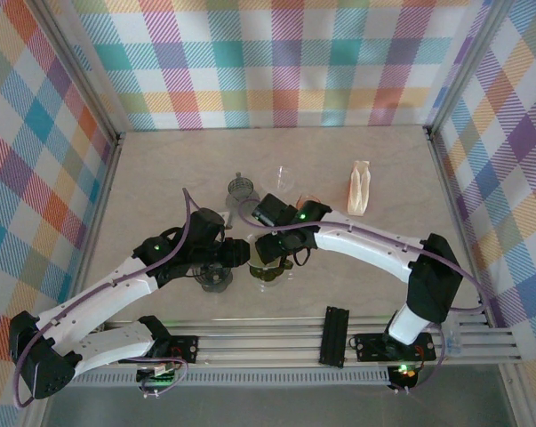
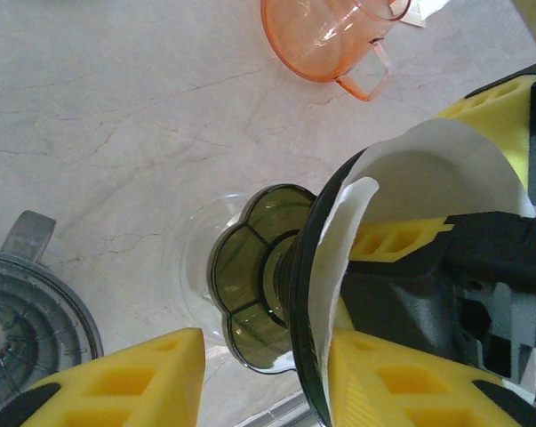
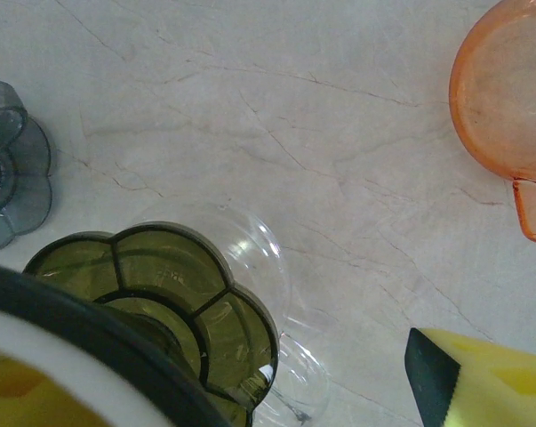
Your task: Place the coffee filter in the dripper
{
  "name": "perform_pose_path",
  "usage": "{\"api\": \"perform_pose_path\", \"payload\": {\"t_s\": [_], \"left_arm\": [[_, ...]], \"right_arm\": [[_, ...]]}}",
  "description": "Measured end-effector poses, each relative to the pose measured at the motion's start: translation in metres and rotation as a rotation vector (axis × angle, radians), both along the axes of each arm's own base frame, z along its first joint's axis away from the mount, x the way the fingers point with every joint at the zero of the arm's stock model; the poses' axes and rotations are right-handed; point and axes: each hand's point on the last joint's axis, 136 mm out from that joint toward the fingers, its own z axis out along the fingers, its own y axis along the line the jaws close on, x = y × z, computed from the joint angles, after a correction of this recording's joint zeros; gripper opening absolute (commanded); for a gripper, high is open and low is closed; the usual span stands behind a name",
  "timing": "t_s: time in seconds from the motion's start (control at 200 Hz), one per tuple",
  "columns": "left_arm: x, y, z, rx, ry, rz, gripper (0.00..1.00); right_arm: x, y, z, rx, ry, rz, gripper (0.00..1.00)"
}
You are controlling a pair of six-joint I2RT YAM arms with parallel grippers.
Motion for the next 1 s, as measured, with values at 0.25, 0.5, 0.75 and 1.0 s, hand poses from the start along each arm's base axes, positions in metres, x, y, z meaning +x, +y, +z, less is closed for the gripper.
{"api": "perform_pose_path", "payload": {"t_s": [0.25,0.5,0.75,1.0], "left_arm": [[0.002,-0.002,0.001,-0.019,-0.004,0.012,0.50],[-0.001,0.004,0.019,-0.086,-0.061,0.036,0.61],[0.003,0.002,0.021,-0.095,-0.080,0.042,0.62],[0.008,-0.004,0.006,-0.071,-0.049,0.037,0.56]], "right_arm": [[-0.001,-0.002,-0.007,-0.008,0.005,0.000,0.82],[-0.002,-0.002,-0.012,-0.008,0.005,0.000,0.82],[-0.001,-0.002,-0.014,-0.004,0.003,-0.001,0.82],[-0.001,-0.001,-0.014,0.005,-0.001,-0.005,0.82]]}}
